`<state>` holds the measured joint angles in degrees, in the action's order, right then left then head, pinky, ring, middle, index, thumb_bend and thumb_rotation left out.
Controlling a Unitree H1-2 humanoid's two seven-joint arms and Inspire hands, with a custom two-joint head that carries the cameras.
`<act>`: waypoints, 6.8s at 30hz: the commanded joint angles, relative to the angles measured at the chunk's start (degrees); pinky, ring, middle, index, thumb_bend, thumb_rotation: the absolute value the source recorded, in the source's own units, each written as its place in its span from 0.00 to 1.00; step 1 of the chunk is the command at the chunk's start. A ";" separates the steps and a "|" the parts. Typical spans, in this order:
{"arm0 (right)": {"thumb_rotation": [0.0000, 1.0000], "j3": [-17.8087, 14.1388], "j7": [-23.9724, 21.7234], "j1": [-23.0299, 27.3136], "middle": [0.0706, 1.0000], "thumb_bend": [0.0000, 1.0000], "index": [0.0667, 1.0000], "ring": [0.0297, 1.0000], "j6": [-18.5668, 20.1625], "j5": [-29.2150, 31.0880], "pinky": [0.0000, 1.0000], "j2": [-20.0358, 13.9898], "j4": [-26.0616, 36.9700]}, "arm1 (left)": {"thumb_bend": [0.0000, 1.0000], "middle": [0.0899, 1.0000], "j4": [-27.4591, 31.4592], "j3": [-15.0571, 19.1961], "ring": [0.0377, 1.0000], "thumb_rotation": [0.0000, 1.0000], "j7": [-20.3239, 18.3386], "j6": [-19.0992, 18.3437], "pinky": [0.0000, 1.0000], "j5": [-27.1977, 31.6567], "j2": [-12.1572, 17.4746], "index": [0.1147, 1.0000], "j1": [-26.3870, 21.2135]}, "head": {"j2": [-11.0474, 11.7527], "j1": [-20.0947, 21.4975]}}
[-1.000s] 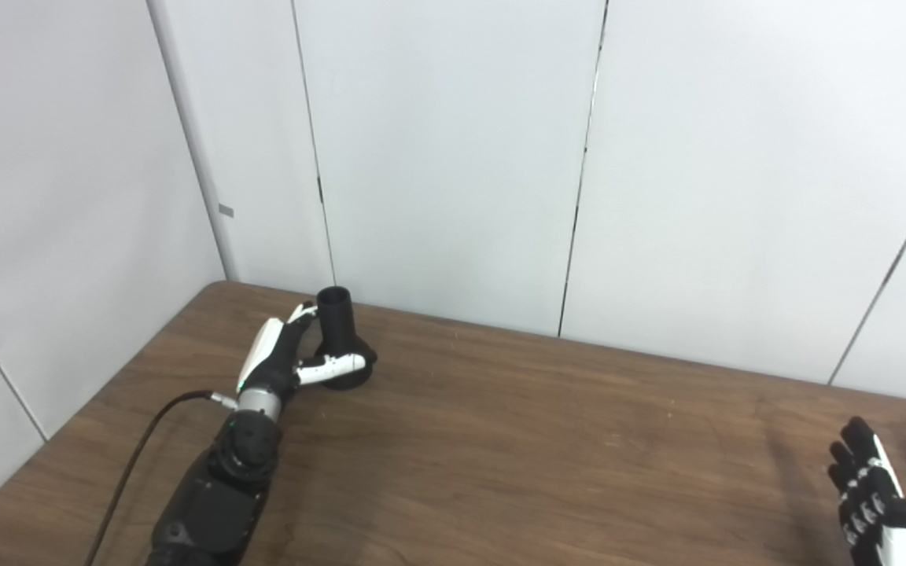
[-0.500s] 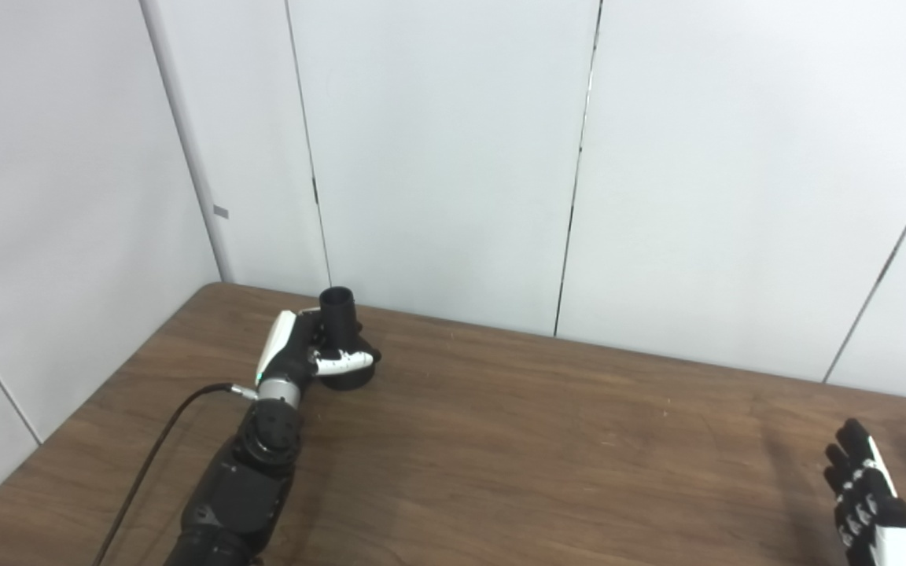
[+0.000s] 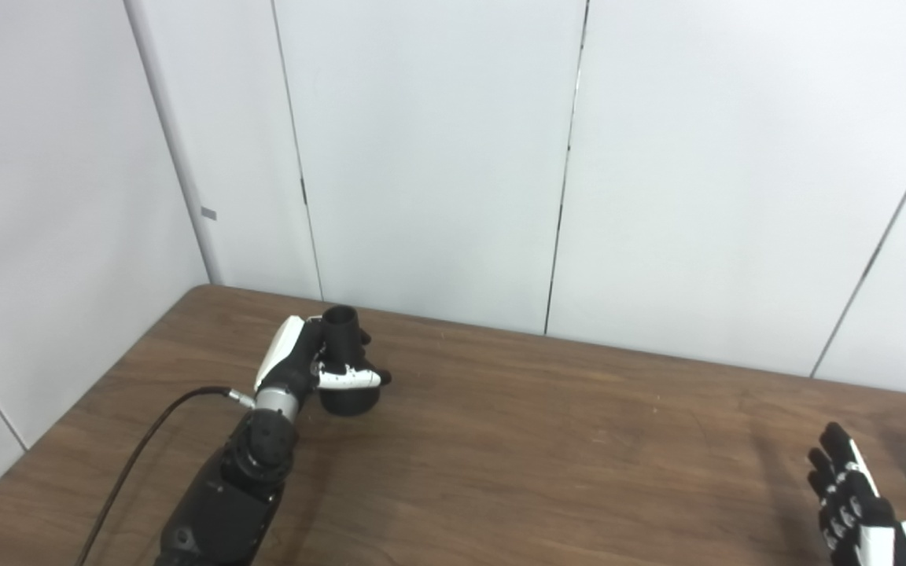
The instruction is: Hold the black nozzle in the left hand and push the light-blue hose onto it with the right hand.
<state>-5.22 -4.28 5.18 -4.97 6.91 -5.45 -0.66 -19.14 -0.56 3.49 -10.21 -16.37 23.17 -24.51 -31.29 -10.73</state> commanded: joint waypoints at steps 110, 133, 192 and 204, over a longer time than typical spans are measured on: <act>0.00 19.94 -5.35 37.40 0.48 0.63 0.57 0.43 12.36 -54.11 0.36 -36.33 -27.00 | 0.52 0.47 7.08 -24.24 0.59 0.00 -12.25 10.56 0.83 -2.85 -12.73 0.40 12.62 | -2.51 19.72; 0.00 16.28 -17.61 36.51 0.42 0.52 0.48 0.39 15.14 -41.41 0.30 -36.65 -12.66 | 0.52 0.47 7.26 -24.28 0.58 0.00 -12.36 10.25 0.83 -2.79 -13.20 0.40 12.28 | -3.24 18.39; 0.00 23.17 -37.94 43.43 0.46 0.52 0.45 0.36 11.08 -41.64 0.13 -17.48 28.12 | 0.52 0.49 12.72 -25.53 0.59 0.00 -13.98 3.53 0.86 -4.69 -16.49 0.39 11.40 | -6.06 11.13; 0.00 24.28 -38.29 40.99 0.36 0.52 0.47 0.42 11.40 -43.75 0.12 -16.10 27.59 | 0.52 0.49 13.16 -25.64 0.57 0.00 -14.05 2.95 0.86 -4.90 -16.71 0.38 11.67 | -6.25 11.41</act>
<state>19.59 -42.96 44.41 6.38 -36.28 -21.22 26.07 -4.06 -24.35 -6.44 -2.67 -20.09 6.20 -15.00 -37.62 0.62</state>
